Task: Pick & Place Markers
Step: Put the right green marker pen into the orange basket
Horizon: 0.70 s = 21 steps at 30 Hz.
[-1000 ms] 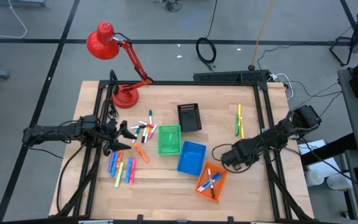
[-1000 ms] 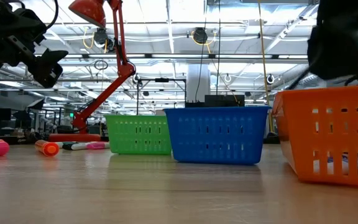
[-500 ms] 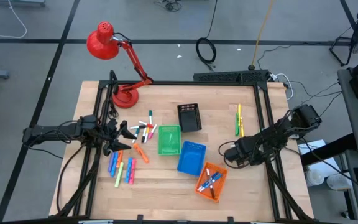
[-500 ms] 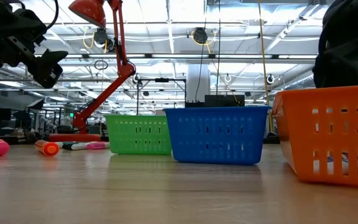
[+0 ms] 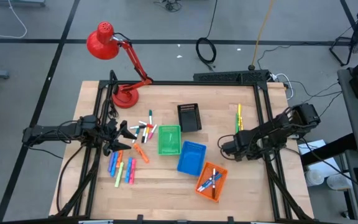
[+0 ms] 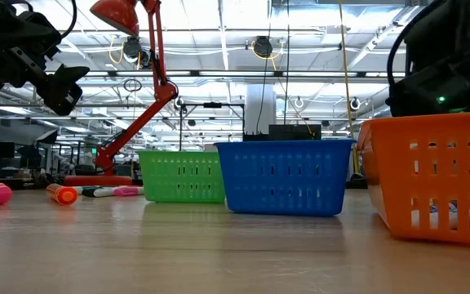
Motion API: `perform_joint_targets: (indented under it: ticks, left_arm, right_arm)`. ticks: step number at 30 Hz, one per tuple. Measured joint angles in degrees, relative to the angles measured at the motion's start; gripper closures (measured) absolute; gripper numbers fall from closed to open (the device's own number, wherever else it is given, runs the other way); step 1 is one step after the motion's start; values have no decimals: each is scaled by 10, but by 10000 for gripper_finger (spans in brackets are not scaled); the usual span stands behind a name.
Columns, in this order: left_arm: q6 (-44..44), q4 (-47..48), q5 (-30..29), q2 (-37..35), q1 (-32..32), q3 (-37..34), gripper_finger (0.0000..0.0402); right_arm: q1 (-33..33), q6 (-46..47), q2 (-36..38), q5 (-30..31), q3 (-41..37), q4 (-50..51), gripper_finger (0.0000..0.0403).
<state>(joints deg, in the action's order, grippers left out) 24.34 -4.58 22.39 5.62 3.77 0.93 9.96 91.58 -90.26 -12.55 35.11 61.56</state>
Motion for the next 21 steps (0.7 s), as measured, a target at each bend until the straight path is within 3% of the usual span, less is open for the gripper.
perform_joint_targets:
  ticks: [10, 15, 21]
  left_arm:
    - [0, 0, 0, 0, 0, 0, 128]
    - [0, 0, 0, 0, 0, 0, 128]
    - [0, 0, 0, 0, 0, 0, 128]
  right_arm:
    - [-21, -23, 11, 62, 1, 1, 403]
    - [-29, -34, 53, 144, 25, 8, 403]
    - [-39, -89, 135, 142, 59, 50, 403]
